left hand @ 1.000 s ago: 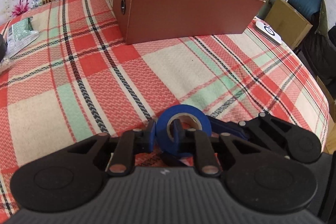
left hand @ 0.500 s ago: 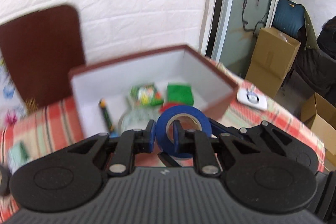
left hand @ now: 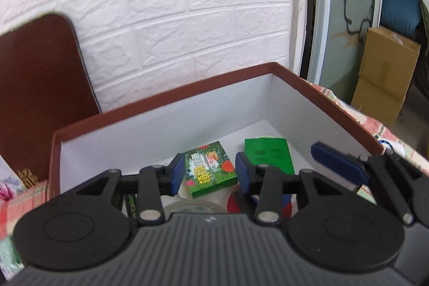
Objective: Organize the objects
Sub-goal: 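Lower the blue tape roll into the brown box and open the left tool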
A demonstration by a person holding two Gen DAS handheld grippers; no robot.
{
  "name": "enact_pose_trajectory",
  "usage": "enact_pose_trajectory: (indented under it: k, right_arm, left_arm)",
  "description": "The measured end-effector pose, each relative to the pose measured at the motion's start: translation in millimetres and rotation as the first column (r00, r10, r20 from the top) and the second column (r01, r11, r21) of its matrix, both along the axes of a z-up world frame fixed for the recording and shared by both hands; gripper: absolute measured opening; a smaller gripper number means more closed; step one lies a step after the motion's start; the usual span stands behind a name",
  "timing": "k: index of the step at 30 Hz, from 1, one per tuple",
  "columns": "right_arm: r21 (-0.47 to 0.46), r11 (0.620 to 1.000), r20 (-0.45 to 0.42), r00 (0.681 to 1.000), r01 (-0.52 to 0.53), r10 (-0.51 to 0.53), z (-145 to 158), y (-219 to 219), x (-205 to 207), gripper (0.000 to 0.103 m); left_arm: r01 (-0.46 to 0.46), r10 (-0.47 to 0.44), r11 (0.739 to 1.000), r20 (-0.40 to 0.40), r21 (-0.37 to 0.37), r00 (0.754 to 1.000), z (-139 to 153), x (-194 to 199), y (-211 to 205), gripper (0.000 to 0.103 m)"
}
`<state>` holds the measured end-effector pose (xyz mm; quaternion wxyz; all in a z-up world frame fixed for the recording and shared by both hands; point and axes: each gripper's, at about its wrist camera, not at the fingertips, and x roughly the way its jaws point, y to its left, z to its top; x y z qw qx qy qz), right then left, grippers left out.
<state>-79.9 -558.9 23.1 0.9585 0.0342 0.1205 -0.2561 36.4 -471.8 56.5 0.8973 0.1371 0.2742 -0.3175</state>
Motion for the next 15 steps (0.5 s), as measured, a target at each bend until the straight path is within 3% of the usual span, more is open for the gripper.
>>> enact_pose_trajectory:
  k: [9,15]
  right_arm:
    - [-0.058,0.998,0.002,1.0,-0.013,0.013,13.2,28.6,-11.7,0.07]
    - [-0.032,0.999,0.025,0.999,-0.028,0.029,15.6,61.7,-41.0,0.07]
  left_arm:
    - [-0.04,0.041,0.999,0.024,-0.009,0.999,14.6,-28.1,25.5,0.047]
    - [-0.068,0.069,0.997,0.01,-0.02,0.998,25.1,-56.1,58.6,0.047]
